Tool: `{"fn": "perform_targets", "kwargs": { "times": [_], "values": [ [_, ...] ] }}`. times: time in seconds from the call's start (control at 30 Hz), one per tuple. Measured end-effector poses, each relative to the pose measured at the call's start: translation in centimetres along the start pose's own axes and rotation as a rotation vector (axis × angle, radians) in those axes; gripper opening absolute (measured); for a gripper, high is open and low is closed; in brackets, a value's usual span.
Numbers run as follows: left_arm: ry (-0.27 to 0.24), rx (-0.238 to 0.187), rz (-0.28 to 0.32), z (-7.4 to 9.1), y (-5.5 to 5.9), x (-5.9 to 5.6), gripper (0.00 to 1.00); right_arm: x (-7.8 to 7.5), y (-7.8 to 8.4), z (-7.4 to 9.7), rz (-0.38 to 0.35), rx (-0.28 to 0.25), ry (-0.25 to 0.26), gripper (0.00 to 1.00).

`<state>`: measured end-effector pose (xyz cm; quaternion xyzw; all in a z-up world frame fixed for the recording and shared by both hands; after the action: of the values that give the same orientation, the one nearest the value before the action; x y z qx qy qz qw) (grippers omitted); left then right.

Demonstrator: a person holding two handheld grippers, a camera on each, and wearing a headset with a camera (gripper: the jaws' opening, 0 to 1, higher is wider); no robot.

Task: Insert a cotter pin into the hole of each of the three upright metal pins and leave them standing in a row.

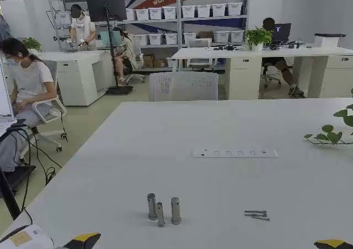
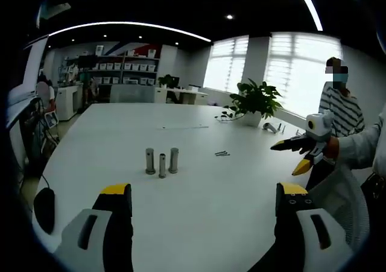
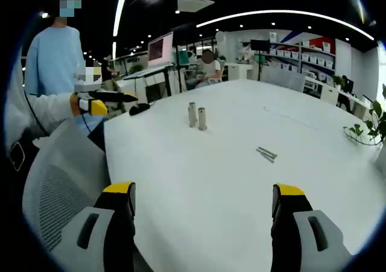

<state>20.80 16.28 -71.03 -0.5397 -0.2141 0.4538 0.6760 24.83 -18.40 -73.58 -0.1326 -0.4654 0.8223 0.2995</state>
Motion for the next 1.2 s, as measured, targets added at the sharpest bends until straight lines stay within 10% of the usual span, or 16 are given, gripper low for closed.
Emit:
{"fn": "perform_targets", "kwargs": {
  "times": [1.2],
  "values": [
    [-0.01,0.01,-0.001,0.0,-0.16,0.39,1.0,-0.07,-0.18,-0.38,0.0,0.007,-0.01,0.94]
  ]
}}
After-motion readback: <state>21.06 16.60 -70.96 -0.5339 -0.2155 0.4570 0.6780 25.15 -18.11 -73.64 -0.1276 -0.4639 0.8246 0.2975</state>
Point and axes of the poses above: the centre of the closed fingertips' face, and the gripper's own axes: z roughly backward along the fingers, x roughly to its left, y roughly out of its underside, the point moved 8 cm from there along z, roughly backward along the fingers, and after that the axes turned 1 degree about x, right-handed, at the moved point
